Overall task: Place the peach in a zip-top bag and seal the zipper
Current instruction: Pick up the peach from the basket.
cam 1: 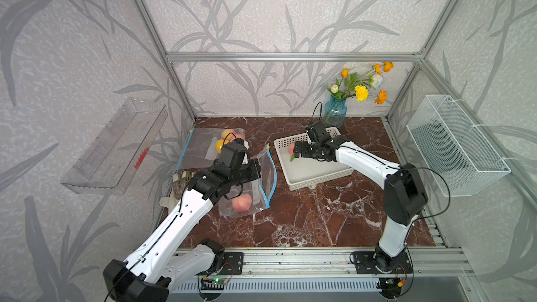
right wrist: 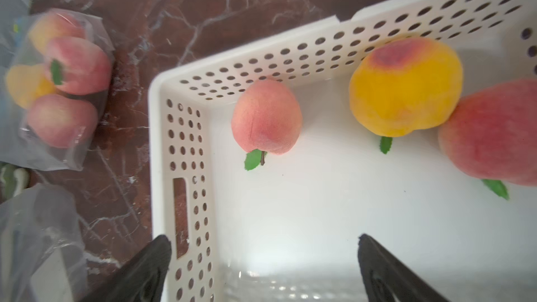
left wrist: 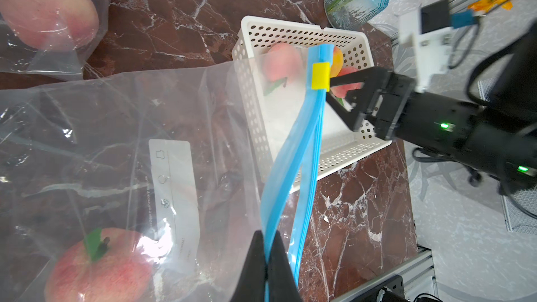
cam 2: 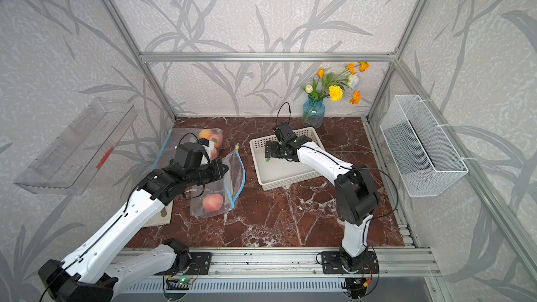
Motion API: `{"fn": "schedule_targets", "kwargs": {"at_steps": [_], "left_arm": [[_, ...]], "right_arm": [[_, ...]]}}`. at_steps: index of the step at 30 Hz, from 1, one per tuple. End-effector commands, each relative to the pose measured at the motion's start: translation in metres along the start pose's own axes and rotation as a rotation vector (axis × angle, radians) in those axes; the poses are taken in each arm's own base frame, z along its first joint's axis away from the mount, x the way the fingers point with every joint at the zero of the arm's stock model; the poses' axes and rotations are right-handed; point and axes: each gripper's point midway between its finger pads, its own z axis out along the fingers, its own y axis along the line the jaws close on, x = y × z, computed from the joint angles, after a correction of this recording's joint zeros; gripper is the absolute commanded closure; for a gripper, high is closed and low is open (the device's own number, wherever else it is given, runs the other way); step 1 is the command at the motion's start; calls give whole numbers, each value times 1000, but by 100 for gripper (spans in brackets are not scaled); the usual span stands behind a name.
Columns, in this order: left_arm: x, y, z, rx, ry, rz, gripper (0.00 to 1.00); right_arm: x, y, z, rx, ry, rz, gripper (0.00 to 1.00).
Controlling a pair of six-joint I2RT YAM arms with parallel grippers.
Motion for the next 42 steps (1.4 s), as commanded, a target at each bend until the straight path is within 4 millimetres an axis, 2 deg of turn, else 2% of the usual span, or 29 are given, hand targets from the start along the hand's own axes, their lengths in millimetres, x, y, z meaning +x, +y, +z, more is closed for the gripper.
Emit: {"fn": "schedule_targets", "kwargs": {"at_steps": [1, 5, 8, 14, 23, 32, 38, 42], "left_arm": [[-1, -2, 2, 26, -9, -14, 100], [2, -1, 6, 28, -1, -18, 100], [3, 0, 7, 27, 2, -18, 100], [4, 0, 9, 29, 7, -17, 100], [4, -1, 8, 31, 5, -13, 100], [3, -2, 8, 37, 7, -12, 100], [3, -4, 7, 45, 11, -7, 100], [3, -5, 4, 45, 13, 0, 100]], "right_arm": [[-12, 2, 17, 34, -5, -14, 1], [-11, 3, 53, 49, 48, -39, 1], [-13, 1, 71, 63, 72, -51, 0], [-17, -2, 93, 77, 69, -63, 6], [-18, -6, 103, 73, 50, -69, 16], [-19, -13, 108, 103, 57, -67, 18], [-19, -11, 111, 82, 57, -82, 27], [-21, -10, 107, 76, 47, -89, 40]]}}
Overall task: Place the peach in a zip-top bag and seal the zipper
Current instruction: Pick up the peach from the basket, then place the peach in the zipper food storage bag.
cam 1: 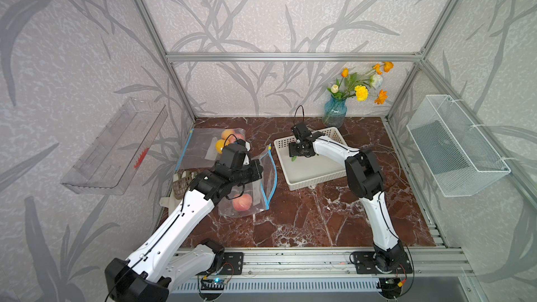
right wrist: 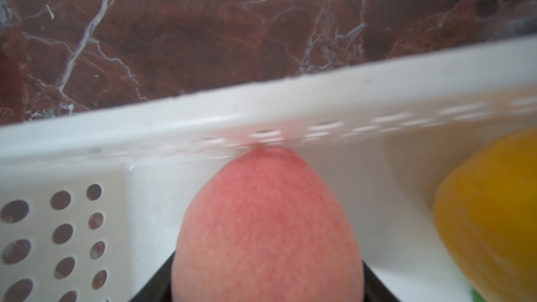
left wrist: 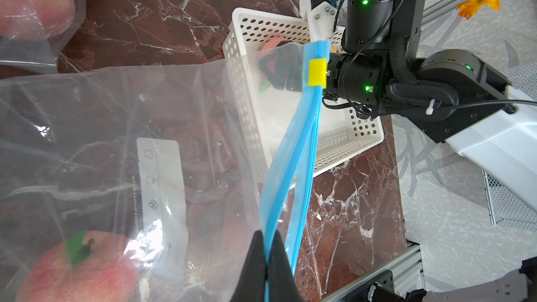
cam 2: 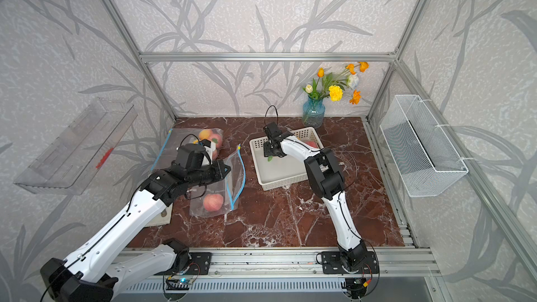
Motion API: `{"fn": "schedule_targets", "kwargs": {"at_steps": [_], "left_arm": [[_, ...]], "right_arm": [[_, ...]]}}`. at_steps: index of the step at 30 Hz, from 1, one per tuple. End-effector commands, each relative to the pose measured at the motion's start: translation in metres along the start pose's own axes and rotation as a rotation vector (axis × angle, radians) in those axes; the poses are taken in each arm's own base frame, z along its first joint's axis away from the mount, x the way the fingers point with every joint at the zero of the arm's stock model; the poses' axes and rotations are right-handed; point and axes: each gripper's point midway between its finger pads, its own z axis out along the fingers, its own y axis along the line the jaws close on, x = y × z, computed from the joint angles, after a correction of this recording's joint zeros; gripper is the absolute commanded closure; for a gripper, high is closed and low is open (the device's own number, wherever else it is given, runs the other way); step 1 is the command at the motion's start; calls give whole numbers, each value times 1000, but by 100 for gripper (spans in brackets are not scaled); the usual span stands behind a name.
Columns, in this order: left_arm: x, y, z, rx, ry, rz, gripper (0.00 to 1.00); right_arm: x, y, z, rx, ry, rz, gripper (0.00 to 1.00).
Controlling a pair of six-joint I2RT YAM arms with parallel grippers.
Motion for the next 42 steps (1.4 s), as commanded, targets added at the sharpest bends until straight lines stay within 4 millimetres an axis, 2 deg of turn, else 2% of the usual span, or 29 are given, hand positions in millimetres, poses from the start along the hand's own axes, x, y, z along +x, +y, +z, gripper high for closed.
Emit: {"fn": "schedule_targets", "kwargs": {"at_steps": [1, 4, 8, 15, 20, 23, 27, 34, 42], "left_arm": [[-2, -3, -2, 13, -2, 14, 100], [-2, -3, -2, 12, -3, 15, 100], [-3, -5, -3, 24, -3, 9, 100], [-4, -12, 2, 57, 1, -13, 100], [-9, -16, 5, 74, -15, -26, 100], [-10, -16, 5, 75, -20, -29, 100], [-10, -16, 4, 75, -19, -32, 100], [-11, -18, 1, 85, -28, -36, 100], [-15, -17, -12, 86, -71, -46, 100]], "right_arm": [[-11, 1, -10, -12, -34, -7, 41], [-13, 4, -29, -44, -62, -19, 43], [-10, 5, -73, -94, -103, -15, 43], [17, 13, -166, -279, -196, -27, 43], [41, 23, -213, -414, -261, -44, 43], [56, 36, -235, -520, -280, -59, 43], [72, 64, -270, -657, -322, -126, 43], [90, 103, -304, -855, -351, -109, 43], [96, 125, -314, -918, -386, -95, 43]]}}
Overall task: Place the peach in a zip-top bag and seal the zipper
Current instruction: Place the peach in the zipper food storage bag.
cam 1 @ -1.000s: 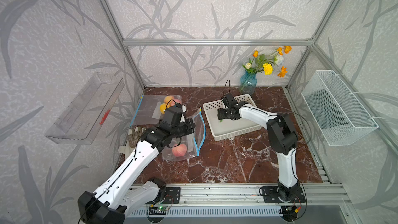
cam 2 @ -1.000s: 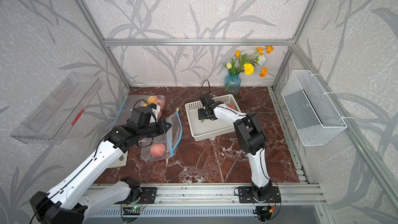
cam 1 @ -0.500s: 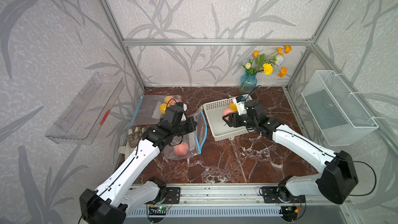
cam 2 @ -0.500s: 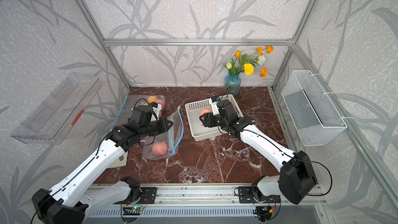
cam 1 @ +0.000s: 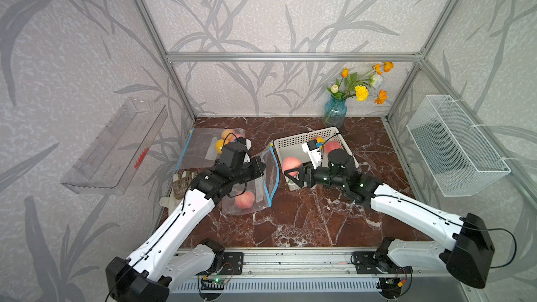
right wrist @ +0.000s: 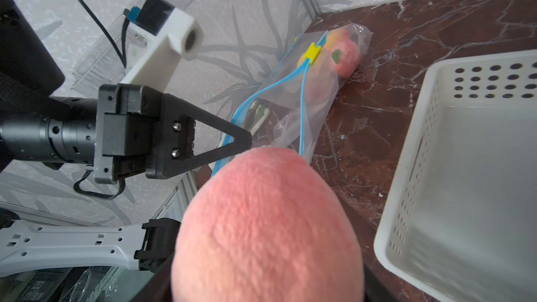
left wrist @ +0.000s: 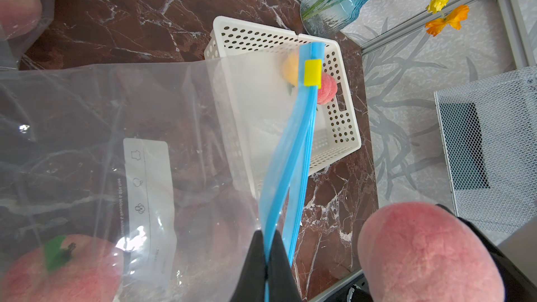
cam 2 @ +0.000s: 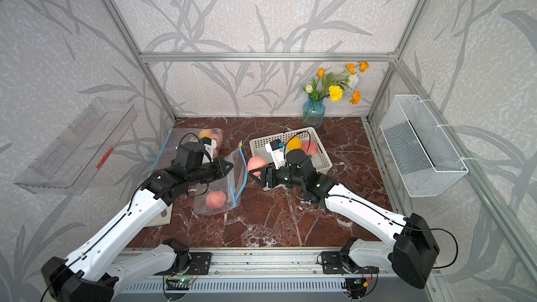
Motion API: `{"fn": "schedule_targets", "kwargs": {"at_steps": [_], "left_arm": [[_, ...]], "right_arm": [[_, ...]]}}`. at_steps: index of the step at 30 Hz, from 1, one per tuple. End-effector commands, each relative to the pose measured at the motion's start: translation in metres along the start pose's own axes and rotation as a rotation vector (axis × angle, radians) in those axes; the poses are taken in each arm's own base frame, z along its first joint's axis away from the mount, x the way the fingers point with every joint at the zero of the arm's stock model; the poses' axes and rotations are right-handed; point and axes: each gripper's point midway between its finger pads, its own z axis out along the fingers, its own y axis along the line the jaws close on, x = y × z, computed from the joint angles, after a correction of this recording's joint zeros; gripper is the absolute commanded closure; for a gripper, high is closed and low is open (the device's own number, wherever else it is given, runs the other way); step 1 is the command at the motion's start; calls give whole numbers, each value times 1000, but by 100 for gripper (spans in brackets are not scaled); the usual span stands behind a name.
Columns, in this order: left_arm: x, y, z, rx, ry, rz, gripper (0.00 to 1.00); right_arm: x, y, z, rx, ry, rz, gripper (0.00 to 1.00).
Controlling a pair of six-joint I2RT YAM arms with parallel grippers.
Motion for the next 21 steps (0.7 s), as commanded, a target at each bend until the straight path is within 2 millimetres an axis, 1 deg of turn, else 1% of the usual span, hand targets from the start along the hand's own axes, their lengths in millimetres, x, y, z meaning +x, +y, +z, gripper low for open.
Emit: {"fn": "schedule_targets", "kwargs": {"at_steps": [1, 3, 7, 10, 14, 17, 21], "left_arm": [[-7, -4, -11, 23, -46, -7, 100], [-6, -6, -12, 37, -49, -11, 100], [-4, -8, -15, 46, -45, -8, 100], [-6, -12, -18, 63, -46, -3, 100], [-7, -17, -23, 78, -51, 8, 100], [-7, -17, -25, 82, -53, 8, 100], [-10, -21, -33, 96, -76, 2, 100]], "right_arm": [[-15, 16, 2, -56, -72, 9, 43], [-14, 20, 8, -74, -56, 11, 43], [-14, 41, 19, -132, -54, -13, 43], [-15, 50, 25, -160, -56, -24, 43], [-14, 46, 35, -150, -43, -17, 43], [-12, 40, 42, -120, -24, 29, 43], [-2, 30, 46, -56, 12, 26, 43]]}}
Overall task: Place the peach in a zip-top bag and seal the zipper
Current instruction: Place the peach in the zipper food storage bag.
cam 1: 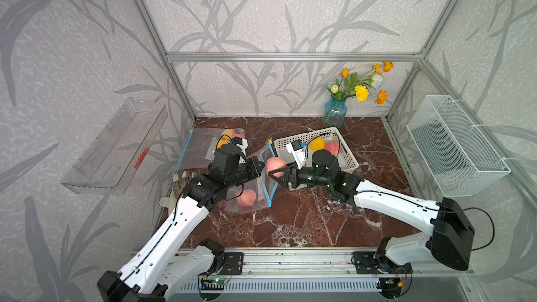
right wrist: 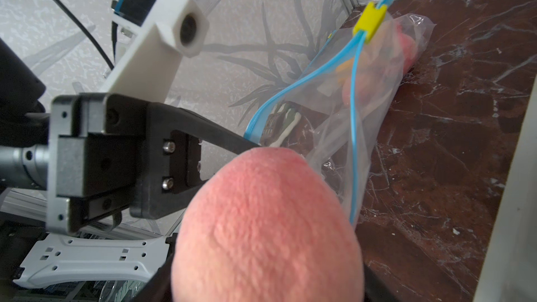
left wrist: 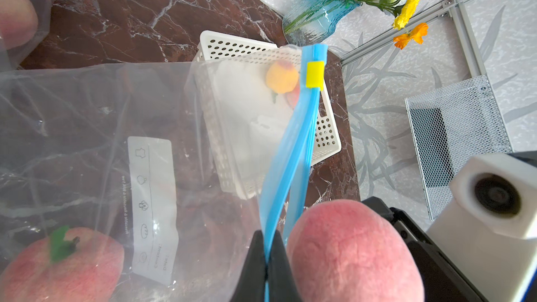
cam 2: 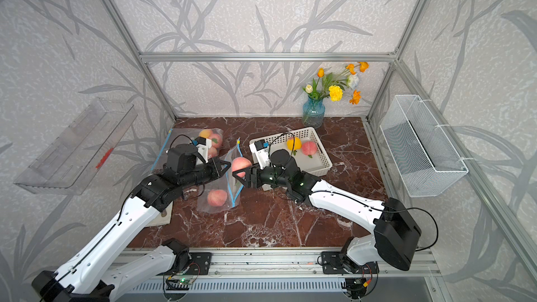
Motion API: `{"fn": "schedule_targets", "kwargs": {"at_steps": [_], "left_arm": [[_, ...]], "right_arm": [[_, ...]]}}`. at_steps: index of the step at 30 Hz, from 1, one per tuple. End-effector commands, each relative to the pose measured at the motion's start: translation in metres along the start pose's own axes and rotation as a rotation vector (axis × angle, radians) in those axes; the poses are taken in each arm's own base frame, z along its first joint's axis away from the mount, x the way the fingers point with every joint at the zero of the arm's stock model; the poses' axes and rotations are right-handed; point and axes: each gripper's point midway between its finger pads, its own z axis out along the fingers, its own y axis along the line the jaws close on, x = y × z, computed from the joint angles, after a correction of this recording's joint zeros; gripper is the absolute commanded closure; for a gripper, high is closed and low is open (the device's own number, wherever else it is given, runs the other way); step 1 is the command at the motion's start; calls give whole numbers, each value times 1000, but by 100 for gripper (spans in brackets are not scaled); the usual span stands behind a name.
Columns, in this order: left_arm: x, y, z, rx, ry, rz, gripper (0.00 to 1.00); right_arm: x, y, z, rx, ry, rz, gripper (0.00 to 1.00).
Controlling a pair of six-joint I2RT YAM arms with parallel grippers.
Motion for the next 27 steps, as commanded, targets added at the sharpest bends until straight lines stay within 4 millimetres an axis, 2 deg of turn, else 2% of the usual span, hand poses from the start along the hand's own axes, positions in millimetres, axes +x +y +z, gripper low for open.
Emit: {"fn": "schedule_targets", "kwargs": {"at_steps": [1, 9, 14, 22, 27], "left_arm": [[-8, -12, -13, 46, -39, 7, 100], [-15, -24, -27, 80, -67, 15, 100], [-16, -33, -32, 118, -68, 17, 100], [-16, -32, -34, 111, -70, 15, 100], [-17, -30, -34, 99, -72, 23, 100]], "right_arm": [[0, -1, 2, 41, 14, 7, 42], [24, -25, -4, 255, 177, -89, 41], [27, -26, -5, 321, 260, -128, 38], [22, -14, -1, 320, 296, -124, 19], [13, -4, -1, 291, 266, -113, 13]]}}
